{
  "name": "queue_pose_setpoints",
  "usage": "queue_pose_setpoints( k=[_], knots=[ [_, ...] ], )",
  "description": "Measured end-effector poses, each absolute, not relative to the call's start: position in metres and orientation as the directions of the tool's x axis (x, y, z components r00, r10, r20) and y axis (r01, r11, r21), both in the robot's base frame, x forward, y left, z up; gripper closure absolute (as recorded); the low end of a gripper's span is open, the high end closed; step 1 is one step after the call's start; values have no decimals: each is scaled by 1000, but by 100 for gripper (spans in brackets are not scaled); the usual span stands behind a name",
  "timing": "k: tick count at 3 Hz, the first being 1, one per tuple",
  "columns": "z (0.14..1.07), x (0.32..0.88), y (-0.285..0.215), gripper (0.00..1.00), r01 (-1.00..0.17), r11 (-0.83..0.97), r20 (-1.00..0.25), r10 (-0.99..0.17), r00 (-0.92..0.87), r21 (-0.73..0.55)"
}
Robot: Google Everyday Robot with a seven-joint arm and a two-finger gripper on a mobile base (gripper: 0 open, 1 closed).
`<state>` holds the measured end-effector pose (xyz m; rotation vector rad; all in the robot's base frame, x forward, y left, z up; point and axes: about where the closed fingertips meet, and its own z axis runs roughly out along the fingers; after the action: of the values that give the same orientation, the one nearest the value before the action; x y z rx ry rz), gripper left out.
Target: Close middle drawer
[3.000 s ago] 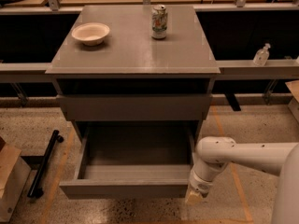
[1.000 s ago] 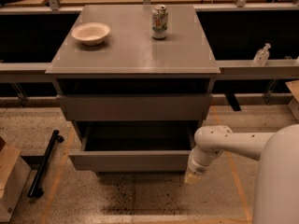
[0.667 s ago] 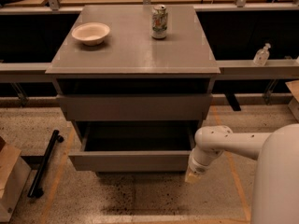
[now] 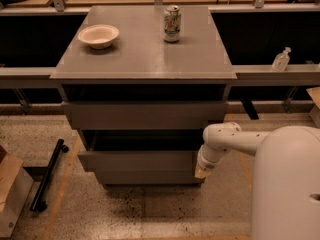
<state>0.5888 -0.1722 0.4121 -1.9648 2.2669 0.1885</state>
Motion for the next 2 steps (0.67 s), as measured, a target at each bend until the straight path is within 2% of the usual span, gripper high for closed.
queue_pose_setpoints(
  k=[1,2],
  knots=[
    [420,622,-175,100,-988,148,-196,-971,-138,-37],
    [444,663,-179,82,-978,174,-220,-964,-147,-111]
  ],
)
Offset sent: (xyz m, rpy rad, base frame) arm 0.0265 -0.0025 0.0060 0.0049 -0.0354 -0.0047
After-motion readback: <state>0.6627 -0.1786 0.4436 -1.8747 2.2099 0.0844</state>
